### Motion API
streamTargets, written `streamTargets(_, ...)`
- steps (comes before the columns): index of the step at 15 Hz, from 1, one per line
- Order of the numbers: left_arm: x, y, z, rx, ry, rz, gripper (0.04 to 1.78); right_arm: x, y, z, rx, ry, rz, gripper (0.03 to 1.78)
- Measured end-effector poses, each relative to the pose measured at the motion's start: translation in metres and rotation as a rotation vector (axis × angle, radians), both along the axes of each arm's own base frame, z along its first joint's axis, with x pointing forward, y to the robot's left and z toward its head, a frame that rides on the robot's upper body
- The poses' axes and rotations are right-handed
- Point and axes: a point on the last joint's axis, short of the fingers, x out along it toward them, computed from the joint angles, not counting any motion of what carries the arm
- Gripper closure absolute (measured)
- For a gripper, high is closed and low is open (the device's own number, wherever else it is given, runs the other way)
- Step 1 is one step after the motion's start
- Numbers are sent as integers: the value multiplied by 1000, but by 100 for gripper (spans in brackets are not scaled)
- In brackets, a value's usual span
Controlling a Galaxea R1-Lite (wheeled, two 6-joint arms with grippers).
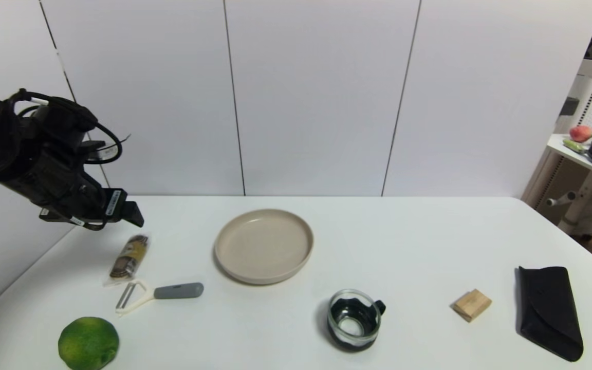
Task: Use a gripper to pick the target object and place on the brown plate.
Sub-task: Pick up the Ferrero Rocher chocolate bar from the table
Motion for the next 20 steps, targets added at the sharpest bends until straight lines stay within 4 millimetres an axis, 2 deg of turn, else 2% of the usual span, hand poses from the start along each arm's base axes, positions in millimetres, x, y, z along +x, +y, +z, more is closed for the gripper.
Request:
streamTargets(4, 27, 3, -35, -3, 161, 12, 13, 0, 0, 0, 0, 0, -1, 12)
streamTargets(9, 42, 5, -64, -4, 235, 16, 13, 0, 0, 0, 0, 0, 0, 12)
streamTargets(10, 44, 6, -68, -5, 246, 17, 22, 0, 0, 0, 0, 0, 0, 12)
streamTargets(13, 47, 8, -79, -8, 277, 21, 71, 0, 0, 0, 0, 0, 0, 12)
streamTargets(16, 50, 9, -86, -6, 288, 18, 103, 0, 0, 0, 0, 0, 0, 12)
streamTargets(17, 51, 9, -88, -4, 292, 11, 131, 0, 0, 0, 0, 0, 0, 12)
streamTargets(18, 52, 9, -88, 1, 290, 0, 147, 0, 0, 0, 0, 0, 0, 12)
streamTargets(20, 52, 9, -86, 10, 285, -22, 147, 0, 0, 0, 1, 0, 0, 12)
